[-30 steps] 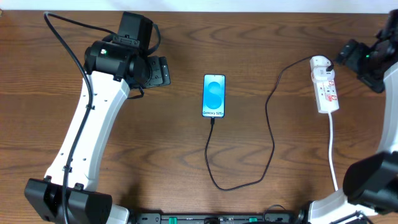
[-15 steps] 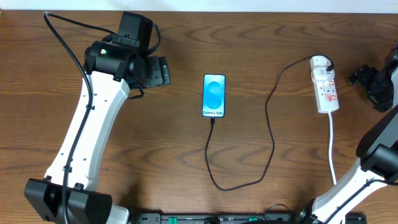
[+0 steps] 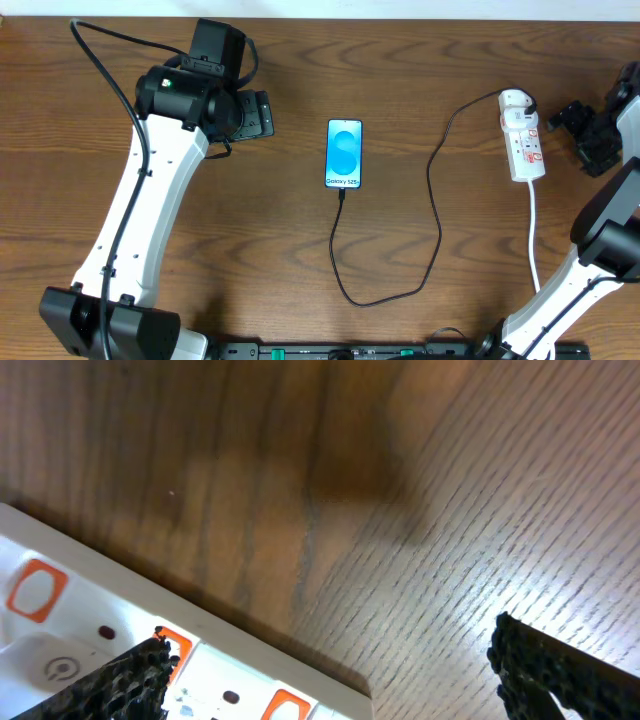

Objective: Plug charger to phone and switch on socket
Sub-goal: 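Move the right gripper over the white power strip's switch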

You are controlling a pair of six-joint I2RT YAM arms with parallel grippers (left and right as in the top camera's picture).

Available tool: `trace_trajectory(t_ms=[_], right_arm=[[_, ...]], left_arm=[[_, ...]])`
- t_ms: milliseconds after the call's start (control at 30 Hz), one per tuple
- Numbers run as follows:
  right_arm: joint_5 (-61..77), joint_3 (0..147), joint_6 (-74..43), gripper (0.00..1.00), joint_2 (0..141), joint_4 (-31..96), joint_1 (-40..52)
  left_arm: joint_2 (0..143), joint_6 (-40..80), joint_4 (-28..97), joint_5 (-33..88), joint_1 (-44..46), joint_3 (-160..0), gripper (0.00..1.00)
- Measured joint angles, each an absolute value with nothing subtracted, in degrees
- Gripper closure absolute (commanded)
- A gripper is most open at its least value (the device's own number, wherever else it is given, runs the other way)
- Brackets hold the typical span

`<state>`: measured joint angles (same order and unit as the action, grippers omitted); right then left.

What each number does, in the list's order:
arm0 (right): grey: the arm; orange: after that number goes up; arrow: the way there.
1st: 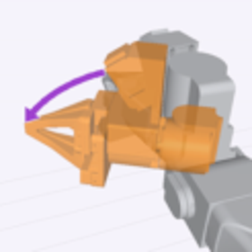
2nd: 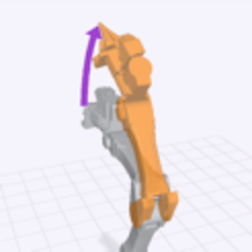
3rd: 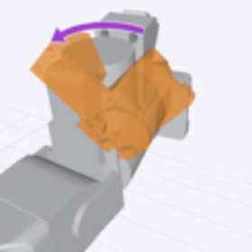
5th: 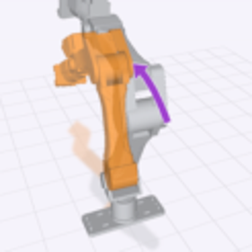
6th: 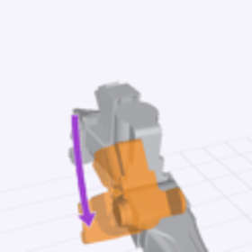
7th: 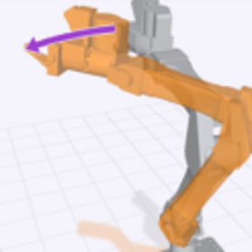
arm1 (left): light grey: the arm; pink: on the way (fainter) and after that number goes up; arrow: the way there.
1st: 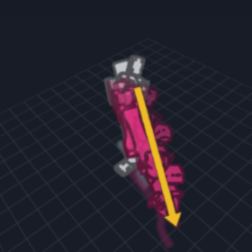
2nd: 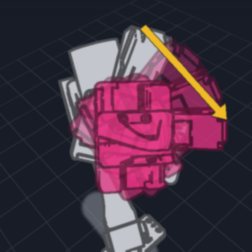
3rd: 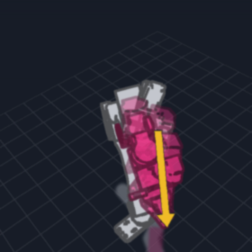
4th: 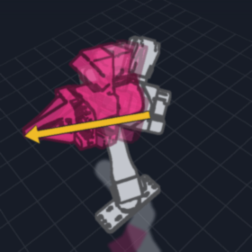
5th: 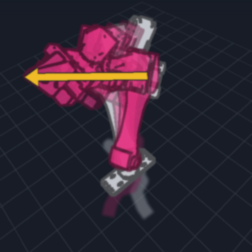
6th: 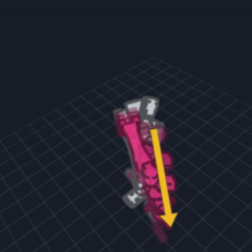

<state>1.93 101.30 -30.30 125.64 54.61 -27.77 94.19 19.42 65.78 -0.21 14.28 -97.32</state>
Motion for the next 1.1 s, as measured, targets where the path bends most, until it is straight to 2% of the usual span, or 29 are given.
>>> trace_trajectory(t_ms=[400,1100], right_arm=[[2.0,101.3,-30.6,0.01,125.8,56.0,-27.7],[5.4,96.7,-33.6,0.01,126.2,49.8,-26.1]], left_arm=[[94.2,19.4,65.8,-0.2,14.3,-97.3,0.13],[94.2,19.4,65.8,-0.2,14.3,-97.3,0.12]])
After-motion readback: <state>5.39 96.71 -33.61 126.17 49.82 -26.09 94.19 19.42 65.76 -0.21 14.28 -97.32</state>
